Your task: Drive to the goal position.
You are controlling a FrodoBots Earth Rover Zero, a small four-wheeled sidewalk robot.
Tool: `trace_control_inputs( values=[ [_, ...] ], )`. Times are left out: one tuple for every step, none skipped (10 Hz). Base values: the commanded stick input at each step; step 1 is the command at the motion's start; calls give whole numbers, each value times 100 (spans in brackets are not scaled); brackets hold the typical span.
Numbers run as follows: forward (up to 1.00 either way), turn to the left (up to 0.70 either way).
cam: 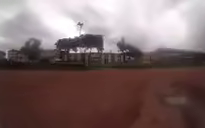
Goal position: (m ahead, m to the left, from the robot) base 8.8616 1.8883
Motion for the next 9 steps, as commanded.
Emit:
trace_control_inputs(
  values=[
    [70,4],
    [70,0],
    [70,0],
    [70,0],
    [70,0],
    [70,0],
    [70,0],
    [70,0],
    [70,0]
  ],
)
